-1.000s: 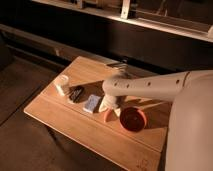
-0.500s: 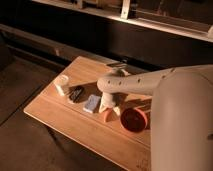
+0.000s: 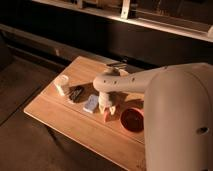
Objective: Place the pepper in the ceramic bowl
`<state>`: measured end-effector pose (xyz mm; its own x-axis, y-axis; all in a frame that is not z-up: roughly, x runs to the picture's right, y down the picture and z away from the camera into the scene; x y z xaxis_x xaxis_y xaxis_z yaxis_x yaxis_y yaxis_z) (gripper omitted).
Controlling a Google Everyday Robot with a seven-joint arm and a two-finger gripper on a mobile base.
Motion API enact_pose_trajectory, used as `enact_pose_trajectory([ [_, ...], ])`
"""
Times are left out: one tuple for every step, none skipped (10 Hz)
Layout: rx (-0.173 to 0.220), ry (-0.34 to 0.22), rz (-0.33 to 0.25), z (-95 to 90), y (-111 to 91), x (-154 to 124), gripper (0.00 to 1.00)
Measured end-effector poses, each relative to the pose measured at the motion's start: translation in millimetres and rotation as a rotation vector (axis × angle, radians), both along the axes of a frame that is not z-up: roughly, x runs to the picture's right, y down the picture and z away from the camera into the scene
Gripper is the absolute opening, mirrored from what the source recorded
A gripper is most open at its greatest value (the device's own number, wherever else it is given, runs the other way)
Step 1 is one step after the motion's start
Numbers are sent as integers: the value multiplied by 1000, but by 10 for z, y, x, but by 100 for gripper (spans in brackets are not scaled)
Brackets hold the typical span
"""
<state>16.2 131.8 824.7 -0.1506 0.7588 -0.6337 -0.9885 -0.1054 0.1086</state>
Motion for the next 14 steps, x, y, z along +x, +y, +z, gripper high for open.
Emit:
enact_pose_trajectory([
  [-2, 3, 1, 4, 14, 0, 8],
  [-2, 6, 1, 4, 20, 2, 1],
  [-2, 7, 1, 4, 24, 2, 0],
  [1, 12, 2, -6, 16, 6, 0],
  [19, 18, 0, -38, -44, 14, 0],
  [44, 23, -6, -101, -124, 16, 0],
  [47, 25, -7, -120, -137, 21, 0],
  [91, 34, -16, -338, -267, 38, 0],
  [117, 46, -18, -478, -332, 87, 0],
  [132, 54, -19, -583, -362, 120, 0],
  [144, 57, -20, -674, -380, 129, 0],
  [160, 60, -17, -787, -398, 135, 0],
  [168, 64, -13, -858, -403, 153, 0],
  [180, 70, -5, -952, -405, 186, 0],
])
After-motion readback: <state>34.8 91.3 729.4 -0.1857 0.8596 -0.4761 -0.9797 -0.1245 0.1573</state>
